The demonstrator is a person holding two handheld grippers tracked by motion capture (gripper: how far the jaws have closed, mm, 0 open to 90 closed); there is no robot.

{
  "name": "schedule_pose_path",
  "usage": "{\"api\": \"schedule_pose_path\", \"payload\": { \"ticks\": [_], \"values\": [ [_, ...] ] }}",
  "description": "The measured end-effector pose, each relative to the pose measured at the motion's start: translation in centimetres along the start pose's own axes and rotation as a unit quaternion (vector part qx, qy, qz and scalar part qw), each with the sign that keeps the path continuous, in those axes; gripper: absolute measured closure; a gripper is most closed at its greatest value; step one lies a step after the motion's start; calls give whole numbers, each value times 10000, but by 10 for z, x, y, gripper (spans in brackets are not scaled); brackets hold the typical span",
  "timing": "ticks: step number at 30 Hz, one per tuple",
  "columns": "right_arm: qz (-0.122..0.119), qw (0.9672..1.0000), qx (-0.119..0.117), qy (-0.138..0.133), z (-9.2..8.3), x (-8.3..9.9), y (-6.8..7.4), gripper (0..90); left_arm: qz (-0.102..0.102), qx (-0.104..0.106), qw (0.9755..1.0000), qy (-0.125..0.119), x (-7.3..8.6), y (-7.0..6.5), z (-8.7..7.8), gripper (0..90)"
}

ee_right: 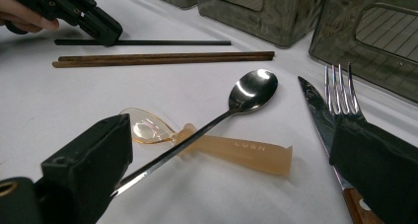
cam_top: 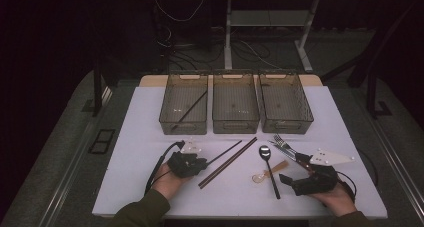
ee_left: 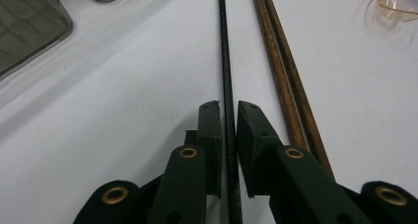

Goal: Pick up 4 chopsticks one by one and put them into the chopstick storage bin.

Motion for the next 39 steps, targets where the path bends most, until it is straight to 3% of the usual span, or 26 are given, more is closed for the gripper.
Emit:
{"api": "schedule_pose_path", "payload": {
  "ticks": [9,13,15,20,26,39],
  "values": [
    [7,10000,4,12,0,0,0,29,145,-164,9998,-35,0,-2,1,848],
    [6,10000,3,13,1,0,1,29,135,-123,9998,-36,1,-2,1,853],
    [3,10000,5,14,1,0,1,29,34,-42,10000,-44,1,0,1,854],
    [0,10000,8,10,0,0,0,29,150,-123,9998,-7,0,-2,1,856],
    [1,10000,15,-3,0,0,0,29,128,-56,9999,23,-2,-1,-1,856],
    [3,10000,7,-3,0,0,0,29,89,199,9996,-156,-8,1,-16,855]
  ]
}}
Point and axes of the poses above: each handheld gripper's, and its own axes: z roughly forward along the jaws, x roughly out of its underside, y roughly to its left, the point moved 7 cm from there along z, roughly forward along the jaws, and after that the axes turned 4 degrees about -z, right-handed, at the moved point
